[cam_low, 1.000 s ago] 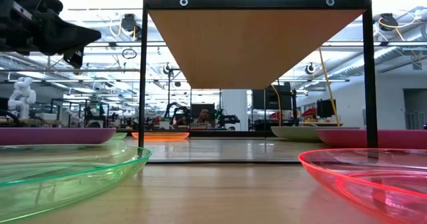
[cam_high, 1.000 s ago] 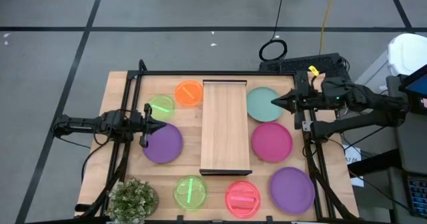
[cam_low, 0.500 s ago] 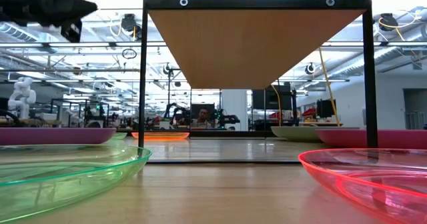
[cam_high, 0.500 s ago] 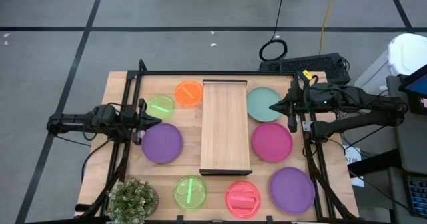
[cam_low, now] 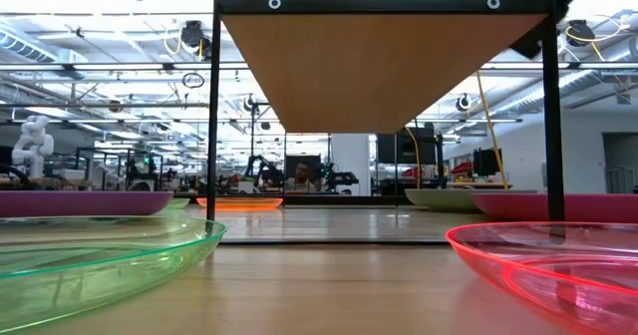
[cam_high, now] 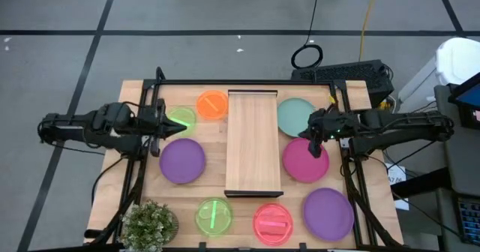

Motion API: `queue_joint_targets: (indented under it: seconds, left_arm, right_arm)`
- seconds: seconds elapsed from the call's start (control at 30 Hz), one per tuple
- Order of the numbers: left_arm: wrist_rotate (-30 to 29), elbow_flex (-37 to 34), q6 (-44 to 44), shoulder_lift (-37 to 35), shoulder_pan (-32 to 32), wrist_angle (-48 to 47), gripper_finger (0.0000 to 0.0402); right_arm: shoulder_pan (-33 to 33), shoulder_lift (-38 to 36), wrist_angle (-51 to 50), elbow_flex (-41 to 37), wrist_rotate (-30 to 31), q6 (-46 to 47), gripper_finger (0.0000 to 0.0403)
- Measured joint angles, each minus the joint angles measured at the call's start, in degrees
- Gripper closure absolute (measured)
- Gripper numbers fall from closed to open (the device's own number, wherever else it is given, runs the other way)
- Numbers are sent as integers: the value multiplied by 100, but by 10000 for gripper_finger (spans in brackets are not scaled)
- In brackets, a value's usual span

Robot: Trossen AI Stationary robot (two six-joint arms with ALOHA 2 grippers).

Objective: Place and stack plates onto a shelf
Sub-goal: Put the pink plate on the shelf

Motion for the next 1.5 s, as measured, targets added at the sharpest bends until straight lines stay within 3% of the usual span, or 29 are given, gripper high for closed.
queue_joint_targets:
  seconds: [0.23, 0.43, 0.83, 1.27, 1.5]
  left_arm:
    - [2, 151, -70, 878, 0, -323, 400]
    - [2, 151, -84, 1254, 0, -717, 400]
    - [4, 151, -413, 1431, -265, -951, 400]
    - [-183, 147, -1229, 1681, -1040, -816, 400]
    - [-219, 147, -1343, 1922, -1298, -621, 400]
  right_arm:
    - [691, 111, -6, -501, -164, 647, 403]
    - [1347, 458, 42, -568, 41, 1065, 403]
    - [2397, 1367, 93, -568, 192, 1856, 403]
    - [3345, 1998, 437, -563, 1240, 2626, 403]
    - [3705, 2333, 623, -563, 1231, 3009, 402]
